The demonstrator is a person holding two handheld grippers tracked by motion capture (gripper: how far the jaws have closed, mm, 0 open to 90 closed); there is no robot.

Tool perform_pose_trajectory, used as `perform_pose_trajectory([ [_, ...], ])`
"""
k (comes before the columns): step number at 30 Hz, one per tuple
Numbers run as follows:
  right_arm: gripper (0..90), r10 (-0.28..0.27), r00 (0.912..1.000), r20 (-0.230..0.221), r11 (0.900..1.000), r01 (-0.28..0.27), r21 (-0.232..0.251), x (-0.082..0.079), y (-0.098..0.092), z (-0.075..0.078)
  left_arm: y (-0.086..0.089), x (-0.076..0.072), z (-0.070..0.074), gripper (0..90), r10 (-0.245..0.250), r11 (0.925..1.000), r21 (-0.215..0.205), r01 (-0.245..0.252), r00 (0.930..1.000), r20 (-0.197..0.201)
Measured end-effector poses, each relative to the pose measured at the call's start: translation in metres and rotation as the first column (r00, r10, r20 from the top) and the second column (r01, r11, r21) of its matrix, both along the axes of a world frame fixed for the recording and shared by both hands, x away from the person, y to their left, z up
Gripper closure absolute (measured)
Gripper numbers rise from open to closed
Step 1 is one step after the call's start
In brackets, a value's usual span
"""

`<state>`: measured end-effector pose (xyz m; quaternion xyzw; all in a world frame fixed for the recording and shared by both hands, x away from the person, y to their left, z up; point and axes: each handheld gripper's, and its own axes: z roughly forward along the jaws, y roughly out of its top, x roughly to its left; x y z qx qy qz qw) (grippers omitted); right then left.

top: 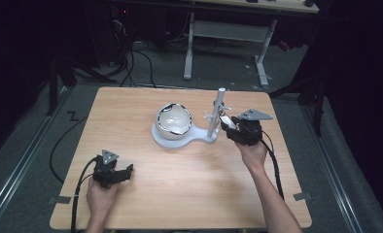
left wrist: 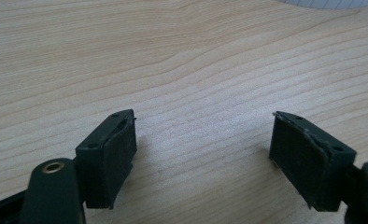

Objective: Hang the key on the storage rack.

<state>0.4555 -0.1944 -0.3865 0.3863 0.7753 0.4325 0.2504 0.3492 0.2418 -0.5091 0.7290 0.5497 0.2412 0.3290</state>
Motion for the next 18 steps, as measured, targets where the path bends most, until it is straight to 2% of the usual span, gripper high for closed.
perform_pose_trajectory([
  [18, 49.9, -0.009, 0.9998, -0.020, 1.000, 0.009, -0.006, 0.005, 0.004, -0.014, 0.000, 0.000, 0.000, 23.3, 0.000, 1.0000, 0.000, 0.000, 1.0000, 0.000],
])
